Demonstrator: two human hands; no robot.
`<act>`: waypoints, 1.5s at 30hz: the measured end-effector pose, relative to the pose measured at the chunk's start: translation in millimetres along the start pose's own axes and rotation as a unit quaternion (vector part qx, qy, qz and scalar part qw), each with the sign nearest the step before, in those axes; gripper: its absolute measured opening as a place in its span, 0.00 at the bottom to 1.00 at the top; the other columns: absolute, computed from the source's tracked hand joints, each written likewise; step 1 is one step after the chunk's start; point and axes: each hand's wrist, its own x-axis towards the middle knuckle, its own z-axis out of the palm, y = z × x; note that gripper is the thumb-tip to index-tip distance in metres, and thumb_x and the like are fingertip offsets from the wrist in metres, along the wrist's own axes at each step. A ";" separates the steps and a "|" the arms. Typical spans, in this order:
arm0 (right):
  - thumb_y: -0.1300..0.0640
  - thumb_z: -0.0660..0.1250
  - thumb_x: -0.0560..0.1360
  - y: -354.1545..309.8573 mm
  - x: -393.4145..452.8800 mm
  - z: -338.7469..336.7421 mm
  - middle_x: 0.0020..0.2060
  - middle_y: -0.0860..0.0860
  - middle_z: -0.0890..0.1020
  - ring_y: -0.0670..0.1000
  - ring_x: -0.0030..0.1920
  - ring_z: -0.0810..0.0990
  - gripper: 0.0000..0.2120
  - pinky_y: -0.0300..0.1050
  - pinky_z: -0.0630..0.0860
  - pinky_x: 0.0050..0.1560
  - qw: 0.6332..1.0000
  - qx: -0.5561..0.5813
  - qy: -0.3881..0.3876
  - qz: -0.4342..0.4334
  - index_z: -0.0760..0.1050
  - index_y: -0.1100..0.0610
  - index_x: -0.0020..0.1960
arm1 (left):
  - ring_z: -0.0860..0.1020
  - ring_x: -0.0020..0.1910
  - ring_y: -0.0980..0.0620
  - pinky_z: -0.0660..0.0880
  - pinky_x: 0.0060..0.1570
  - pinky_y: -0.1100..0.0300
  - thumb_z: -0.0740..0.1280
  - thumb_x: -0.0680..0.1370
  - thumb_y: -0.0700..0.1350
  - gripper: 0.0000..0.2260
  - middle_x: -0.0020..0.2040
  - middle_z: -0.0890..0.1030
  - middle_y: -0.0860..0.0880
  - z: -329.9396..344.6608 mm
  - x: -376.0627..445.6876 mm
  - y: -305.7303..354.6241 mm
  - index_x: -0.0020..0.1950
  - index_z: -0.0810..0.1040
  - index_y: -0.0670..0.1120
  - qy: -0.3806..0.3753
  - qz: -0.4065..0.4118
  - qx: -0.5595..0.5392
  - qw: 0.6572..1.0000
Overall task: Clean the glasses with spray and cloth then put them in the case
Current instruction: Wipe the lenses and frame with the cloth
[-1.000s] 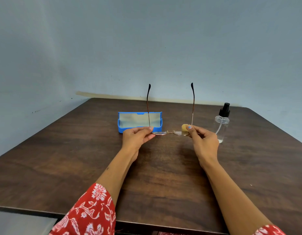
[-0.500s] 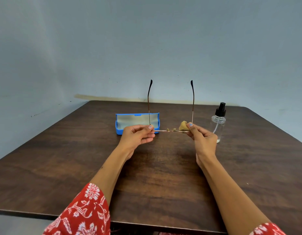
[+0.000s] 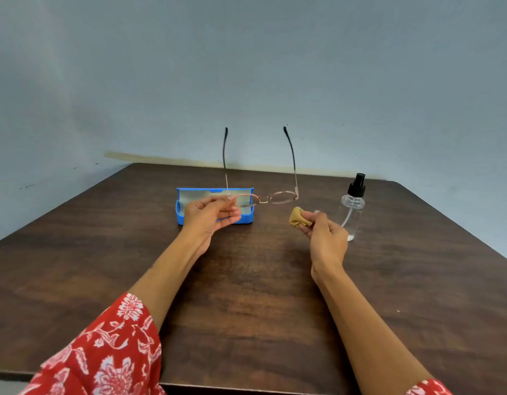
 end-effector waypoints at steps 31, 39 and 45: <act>0.69 0.71 0.68 -8.6 -31.0 50.6 0.40 0.54 0.83 0.57 0.39 0.81 0.07 0.47 0.79 0.36 0.655 -0.336 -0.121 -0.666 0.82 0.62 0.44 | 0.81 0.27 0.51 0.78 0.29 0.62 0.68 0.73 0.35 0.06 0.28 0.82 0.46 14.2 -9.8 2.6 0.36 0.81 0.39 0.055 0.027 -0.021 0.998; 0.71 0.73 0.65 -11.3 -24.2 42.8 0.43 0.56 0.83 0.55 0.42 0.82 0.10 0.42 0.79 0.36 0.708 -0.323 -0.060 -0.625 0.82 0.63 0.45 | 0.82 0.28 0.49 0.79 0.31 0.61 0.70 0.72 0.36 0.05 0.28 0.81 0.44 16.5 -11.0 2.4 0.36 0.80 0.38 0.069 0.034 0.003 0.997; 0.69 0.73 0.66 -1.6 -31.0 48.7 0.42 0.54 0.83 0.56 0.41 0.81 0.09 0.46 0.80 0.37 0.690 -0.335 -0.127 -0.629 0.82 0.62 0.46 | 0.81 0.27 0.50 0.79 0.30 0.61 0.69 0.72 0.37 0.07 0.27 0.82 0.45 16.1 -9.2 0.6 0.34 0.81 0.40 0.075 0.043 0.019 0.996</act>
